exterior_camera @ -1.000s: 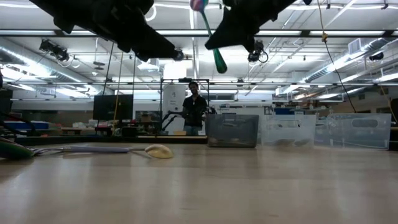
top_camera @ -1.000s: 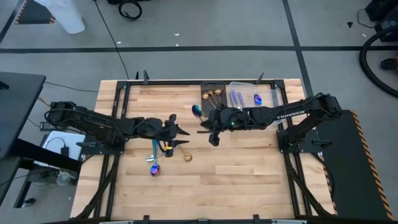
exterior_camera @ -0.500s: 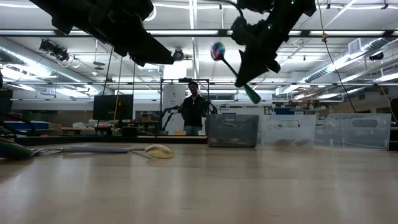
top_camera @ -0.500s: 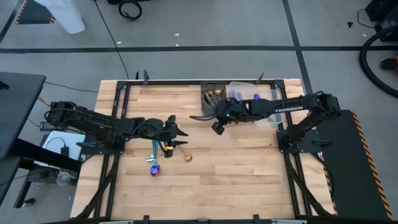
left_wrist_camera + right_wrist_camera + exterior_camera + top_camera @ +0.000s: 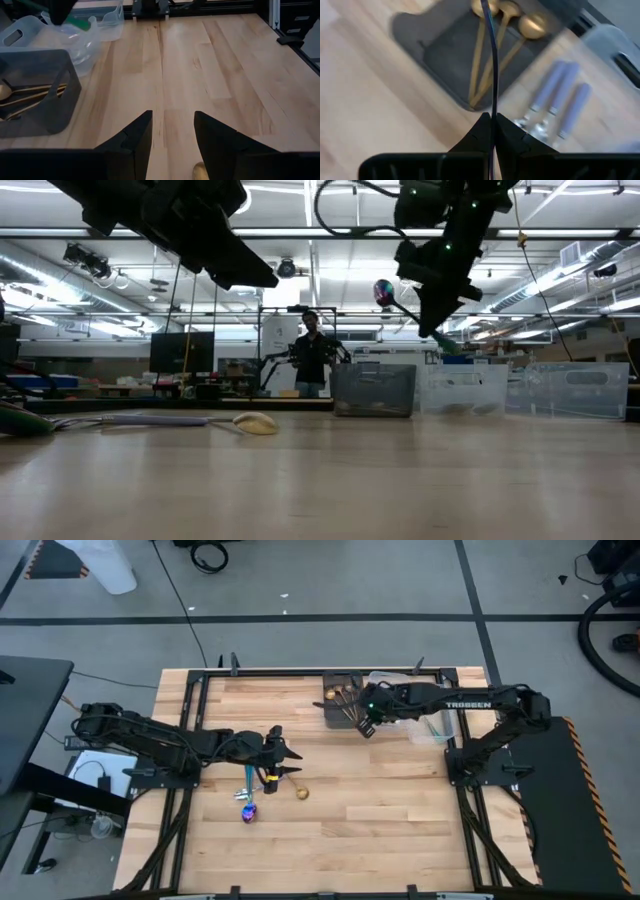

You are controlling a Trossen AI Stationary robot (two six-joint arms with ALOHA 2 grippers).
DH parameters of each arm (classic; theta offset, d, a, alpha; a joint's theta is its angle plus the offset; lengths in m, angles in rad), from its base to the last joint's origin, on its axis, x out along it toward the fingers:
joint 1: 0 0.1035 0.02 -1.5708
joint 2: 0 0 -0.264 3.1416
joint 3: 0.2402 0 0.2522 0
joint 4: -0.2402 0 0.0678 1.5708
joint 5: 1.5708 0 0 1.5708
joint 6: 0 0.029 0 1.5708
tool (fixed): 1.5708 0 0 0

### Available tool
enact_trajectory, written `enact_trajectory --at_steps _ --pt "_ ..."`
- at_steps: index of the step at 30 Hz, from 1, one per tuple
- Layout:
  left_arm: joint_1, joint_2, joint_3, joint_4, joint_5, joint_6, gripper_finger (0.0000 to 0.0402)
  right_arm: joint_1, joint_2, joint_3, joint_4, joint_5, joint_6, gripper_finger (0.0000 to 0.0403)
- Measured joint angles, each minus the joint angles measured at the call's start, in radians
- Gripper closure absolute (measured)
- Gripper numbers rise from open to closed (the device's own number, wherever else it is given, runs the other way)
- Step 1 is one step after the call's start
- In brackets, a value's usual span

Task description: Sort silverware by color (type)

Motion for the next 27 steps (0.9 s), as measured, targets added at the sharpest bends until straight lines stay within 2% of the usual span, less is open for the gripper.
enact_trajectory --at_steps 8,19,27 --pt "0.000 0.000 0.000 -0.003 0.000 -0.021 0.0249 -0.104 -0.015 0.000 -0.148 0.000 -0.017 0.0384" --pt "0.000 0.000 0.000 -0.094 0.000 -0.048 0.0249 -0.276 -0.015 0.000 -0.328 0.062 -0.053 0.0384" --pt "0.000 0.000 0.000 -0.130 0.000 -0.069 0.0249 -0.314 -0.014 0.000 -0.450 0.074 -0.007 0.0384"
